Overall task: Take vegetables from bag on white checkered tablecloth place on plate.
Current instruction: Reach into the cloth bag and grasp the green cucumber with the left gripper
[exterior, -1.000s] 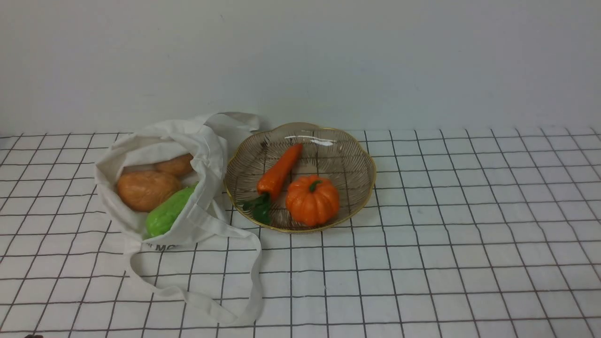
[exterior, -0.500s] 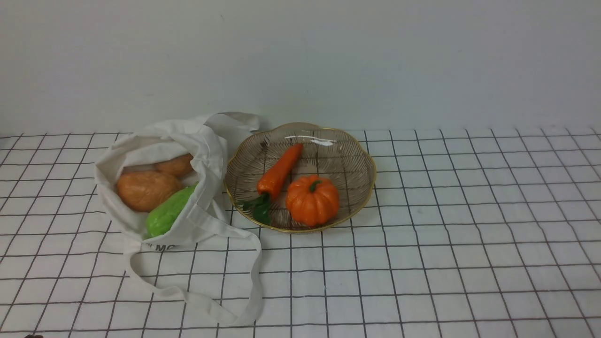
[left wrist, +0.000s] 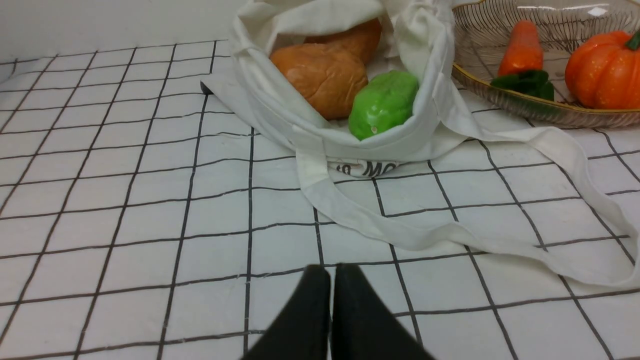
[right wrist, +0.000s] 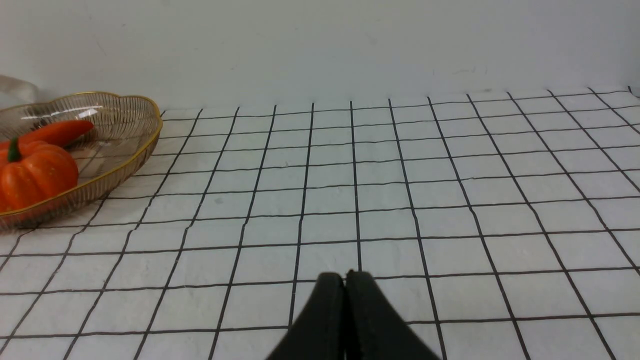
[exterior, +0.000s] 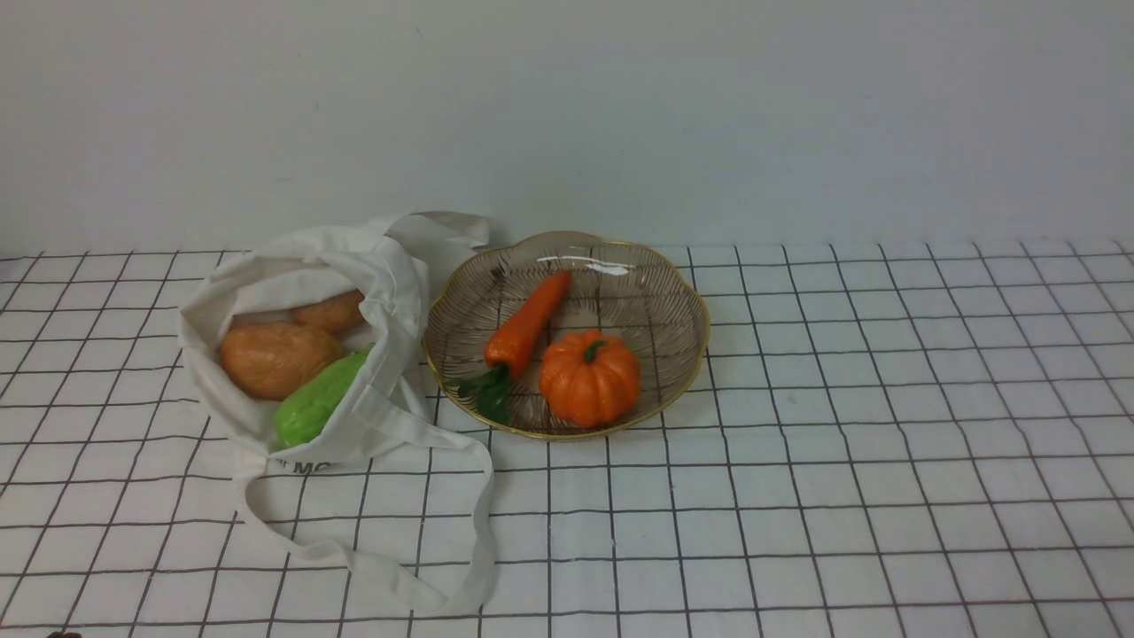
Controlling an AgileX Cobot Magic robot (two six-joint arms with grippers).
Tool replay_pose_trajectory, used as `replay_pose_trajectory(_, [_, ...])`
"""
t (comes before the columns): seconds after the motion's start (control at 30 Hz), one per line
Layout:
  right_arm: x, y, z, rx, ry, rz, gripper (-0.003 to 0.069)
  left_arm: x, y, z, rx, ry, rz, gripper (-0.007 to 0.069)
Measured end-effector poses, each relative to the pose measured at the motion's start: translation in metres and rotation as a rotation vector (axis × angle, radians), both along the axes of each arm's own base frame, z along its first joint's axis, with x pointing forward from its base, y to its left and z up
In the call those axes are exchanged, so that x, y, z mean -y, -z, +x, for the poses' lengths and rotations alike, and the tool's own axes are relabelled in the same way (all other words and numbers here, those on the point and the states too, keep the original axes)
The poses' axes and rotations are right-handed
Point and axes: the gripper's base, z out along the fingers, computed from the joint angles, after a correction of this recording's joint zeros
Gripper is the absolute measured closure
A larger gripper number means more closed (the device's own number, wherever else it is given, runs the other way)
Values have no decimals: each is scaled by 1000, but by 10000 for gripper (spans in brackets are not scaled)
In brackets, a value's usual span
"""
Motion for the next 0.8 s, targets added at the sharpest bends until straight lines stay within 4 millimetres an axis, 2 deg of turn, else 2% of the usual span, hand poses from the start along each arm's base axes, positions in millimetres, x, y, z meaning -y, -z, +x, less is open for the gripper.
replay_pose_trajectory(0.03, [0, 0, 0, 0, 0, 0, 674, 1, 0, 0, -5, -6, -64, 632])
replay_pose_trajectory(0.13, [0, 0, 0, 0, 0, 0, 674, 8, -1, -1, -36, -34, -409, 632])
replay_pose_trajectory(0.17, [0, 0, 0, 0, 0, 0, 674, 13, -3, -1, -66, -50, -640, 632])
replay_pose_trajectory(0.23, [0, 0, 0, 0, 0, 0, 674, 19, -6, -2, -110, -68, -940, 632])
replay_pose_trajectory(0.33, [0, 0, 0, 0, 0, 0, 674, 23, -11, -2, -136, -72, -1175, 632])
replay_pose_trajectory(0.47, [0, 0, 0, 0, 0, 0, 674, 21, -16, 0, -80, -76, -1248, 632])
replay_pose_trajectory(0.57, [0, 0, 0, 0, 0, 0, 674, 23, -28, -3, -59, -23, -1197, 632])
replay_pose_trajectory(0.63, [0, 0, 0, 0, 0, 0, 674, 26, -52, -6, -29, 45, -1117, 632])
replay_pose_trajectory(0.73, [0, 0, 0, 0, 0, 0, 674, 33, -92, 0, -116, 119, -905, 632])
replay_pose_trajectory(0.8, [0, 0, 0, 0, 0, 0, 674, 36, -100, 9, -224, 131, -800, 632])
